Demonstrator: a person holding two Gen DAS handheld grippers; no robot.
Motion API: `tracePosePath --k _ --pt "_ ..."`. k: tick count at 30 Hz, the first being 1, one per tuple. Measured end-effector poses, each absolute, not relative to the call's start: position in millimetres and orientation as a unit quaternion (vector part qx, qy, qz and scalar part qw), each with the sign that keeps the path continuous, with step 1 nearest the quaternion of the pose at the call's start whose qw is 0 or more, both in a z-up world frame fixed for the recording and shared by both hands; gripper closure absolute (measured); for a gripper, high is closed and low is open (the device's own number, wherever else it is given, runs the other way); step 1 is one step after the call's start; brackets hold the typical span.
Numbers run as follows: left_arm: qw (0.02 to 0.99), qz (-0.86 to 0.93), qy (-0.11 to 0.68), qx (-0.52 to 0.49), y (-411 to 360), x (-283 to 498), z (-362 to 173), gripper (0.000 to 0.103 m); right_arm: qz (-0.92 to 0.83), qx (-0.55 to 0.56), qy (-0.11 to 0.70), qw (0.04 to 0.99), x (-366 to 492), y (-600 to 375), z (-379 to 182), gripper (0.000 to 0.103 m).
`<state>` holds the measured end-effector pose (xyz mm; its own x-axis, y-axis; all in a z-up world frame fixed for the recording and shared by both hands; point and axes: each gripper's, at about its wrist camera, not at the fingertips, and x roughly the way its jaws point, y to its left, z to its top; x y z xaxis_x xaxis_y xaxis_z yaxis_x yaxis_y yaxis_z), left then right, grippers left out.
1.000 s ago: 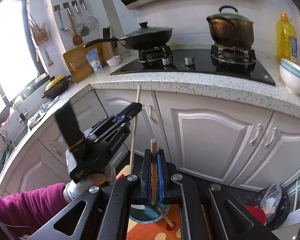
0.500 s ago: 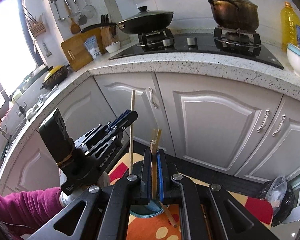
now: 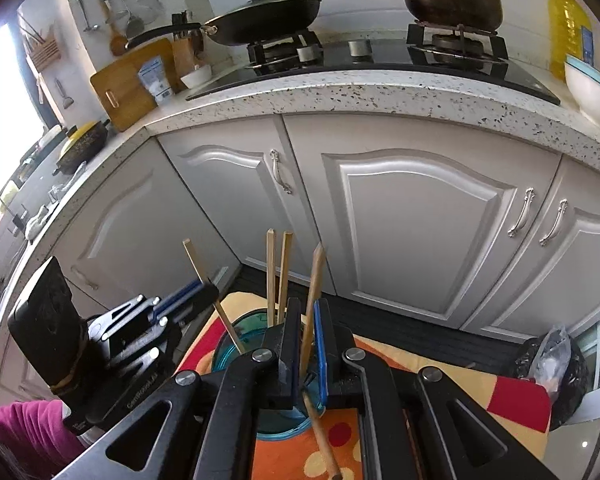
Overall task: Organize utensils
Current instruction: 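Lower the chopsticks into the cup and open both grippers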
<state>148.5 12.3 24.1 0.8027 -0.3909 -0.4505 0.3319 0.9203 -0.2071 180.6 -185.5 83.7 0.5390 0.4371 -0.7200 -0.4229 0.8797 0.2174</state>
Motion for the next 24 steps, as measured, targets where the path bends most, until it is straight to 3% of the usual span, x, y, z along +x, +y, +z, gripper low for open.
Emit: tracePosePath --k 4,6,8,24 --pt "0.943 -0.192 0.266 -0.056 10 141 24 0.095 0.243 0.008 0.413 0.877 173 -186 85 0.076" --pt "0.942 -0.192 0.269 -0.053 10 137 26 0.085 0.245 0.009 0.410 0.878 166 -186 87 0.076" --pt "0.942 -0.192 0.271 -0.053 10 131 27 0.066 0.246 0.010 0.404 0.881 158 -187 91 0.076" --pt "0.936 -0.138 0.324 -0.023 0 89 31 0.064 0.257 0.002 0.383 0.887 95 -191 97 0.076"
